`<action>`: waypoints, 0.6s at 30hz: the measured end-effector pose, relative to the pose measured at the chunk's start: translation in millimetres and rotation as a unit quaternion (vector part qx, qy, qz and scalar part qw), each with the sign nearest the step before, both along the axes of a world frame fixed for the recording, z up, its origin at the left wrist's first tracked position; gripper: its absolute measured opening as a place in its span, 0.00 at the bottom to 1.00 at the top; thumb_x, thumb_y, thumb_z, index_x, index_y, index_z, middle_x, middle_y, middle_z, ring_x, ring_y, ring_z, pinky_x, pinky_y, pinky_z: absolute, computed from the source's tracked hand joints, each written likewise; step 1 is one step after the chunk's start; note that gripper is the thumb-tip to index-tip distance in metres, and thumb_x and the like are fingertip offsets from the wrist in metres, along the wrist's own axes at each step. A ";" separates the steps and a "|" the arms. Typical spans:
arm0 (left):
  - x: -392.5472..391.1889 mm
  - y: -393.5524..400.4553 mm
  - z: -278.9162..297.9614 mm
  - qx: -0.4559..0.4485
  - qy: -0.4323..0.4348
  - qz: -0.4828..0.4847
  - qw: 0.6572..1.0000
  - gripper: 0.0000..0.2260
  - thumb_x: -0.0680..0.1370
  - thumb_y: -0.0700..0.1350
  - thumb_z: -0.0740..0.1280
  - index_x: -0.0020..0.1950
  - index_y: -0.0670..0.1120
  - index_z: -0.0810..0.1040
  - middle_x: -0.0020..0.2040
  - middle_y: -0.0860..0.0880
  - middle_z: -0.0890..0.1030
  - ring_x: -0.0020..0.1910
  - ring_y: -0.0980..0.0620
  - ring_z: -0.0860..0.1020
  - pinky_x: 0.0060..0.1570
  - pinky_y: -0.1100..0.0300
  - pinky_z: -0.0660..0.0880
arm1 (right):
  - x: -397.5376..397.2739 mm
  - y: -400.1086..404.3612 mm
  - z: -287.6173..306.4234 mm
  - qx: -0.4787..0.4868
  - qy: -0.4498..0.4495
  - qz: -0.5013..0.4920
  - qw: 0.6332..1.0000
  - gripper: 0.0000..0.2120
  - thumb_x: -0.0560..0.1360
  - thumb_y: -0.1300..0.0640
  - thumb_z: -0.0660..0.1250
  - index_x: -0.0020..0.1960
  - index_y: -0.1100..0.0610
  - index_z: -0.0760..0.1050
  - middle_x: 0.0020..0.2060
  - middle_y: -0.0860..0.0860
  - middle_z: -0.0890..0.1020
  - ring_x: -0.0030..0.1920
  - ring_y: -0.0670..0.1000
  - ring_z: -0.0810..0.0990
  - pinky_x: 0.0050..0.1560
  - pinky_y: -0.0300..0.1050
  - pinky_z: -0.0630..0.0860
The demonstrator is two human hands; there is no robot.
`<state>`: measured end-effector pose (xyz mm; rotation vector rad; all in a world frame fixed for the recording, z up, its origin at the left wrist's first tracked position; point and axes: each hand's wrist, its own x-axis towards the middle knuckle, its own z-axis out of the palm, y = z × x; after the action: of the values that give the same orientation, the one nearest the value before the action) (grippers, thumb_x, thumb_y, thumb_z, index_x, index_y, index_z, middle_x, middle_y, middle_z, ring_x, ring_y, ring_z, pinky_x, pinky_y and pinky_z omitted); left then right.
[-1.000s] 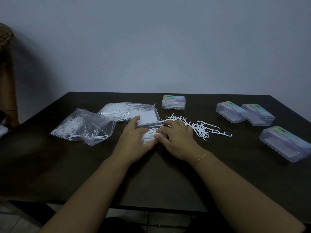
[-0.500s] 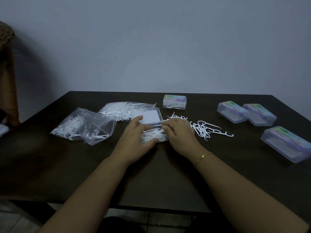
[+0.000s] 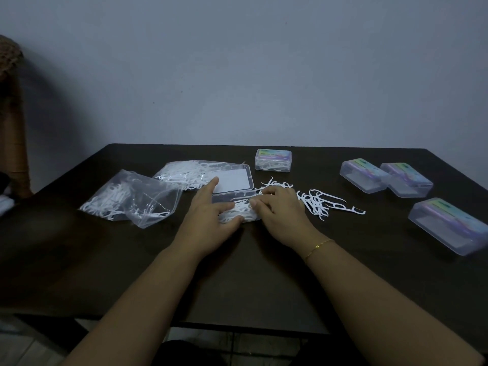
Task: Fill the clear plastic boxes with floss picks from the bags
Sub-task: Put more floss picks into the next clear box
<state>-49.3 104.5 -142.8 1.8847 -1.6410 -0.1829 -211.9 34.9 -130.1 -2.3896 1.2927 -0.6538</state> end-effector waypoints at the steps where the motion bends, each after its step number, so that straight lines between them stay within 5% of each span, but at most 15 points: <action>1: 0.0 -0.1 0.4 0.002 -0.007 -0.001 1.000 0.21 0.74 0.53 0.70 0.65 0.48 0.77 0.78 0.53 0.52 0.76 0.53 0.50 0.75 0.51 0.53 | 0.2 -1.4 -0.4 -0.002 -0.015 -0.002 1.000 0.16 0.80 0.46 0.56 0.61 0.46 0.78 0.63 0.47 0.73 0.66 0.51 0.64 0.63 0.50 0.61; 6: -2.6 0.9 2.4 0.001 -0.047 0.008 0.999 0.25 0.74 0.55 0.70 0.70 0.50 0.72 0.78 0.53 0.52 0.76 0.52 0.49 0.74 0.53 0.50 | -4.8 -6.9 3.8 0.002 -0.013 -0.026 1.000 0.16 0.80 0.46 0.55 0.58 0.47 0.79 0.60 0.47 0.75 0.65 0.53 0.66 0.62 0.51 0.63; 10: -10.5 0.2 5.7 -0.014 -0.138 0.019 0.990 0.24 0.74 0.58 0.68 0.69 0.56 0.72 0.78 0.52 0.53 0.76 0.51 0.51 0.71 0.48 0.50 | -14.9 -9.9 15.2 0.010 0.022 -0.073 0.997 0.15 0.81 0.51 0.55 0.53 0.53 0.80 0.58 0.48 0.77 0.63 0.54 0.66 0.52 0.48 0.59; 18: -55.9 -9.1 21.8 -0.058 -0.249 -0.047 0.966 0.21 0.74 0.61 0.65 0.64 0.57 0.76 0.74 0.55 0.63 0.73 0.55 0.57 0.64 0.51 0.46 | -61.8 -23.7 29.7 0.037 0.099 -0.167 0.980 0.16 0.81 0.55 0.55 0.66 0.47 0.74 0.65 0.49 0.74 0.66 0.54 0.67 0.62 0.53 0.62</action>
<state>-105.2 95.4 -121.0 1.8597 -2.0174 0.3726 -273.7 11.3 -100.5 -2.2423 1.7956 -0.4519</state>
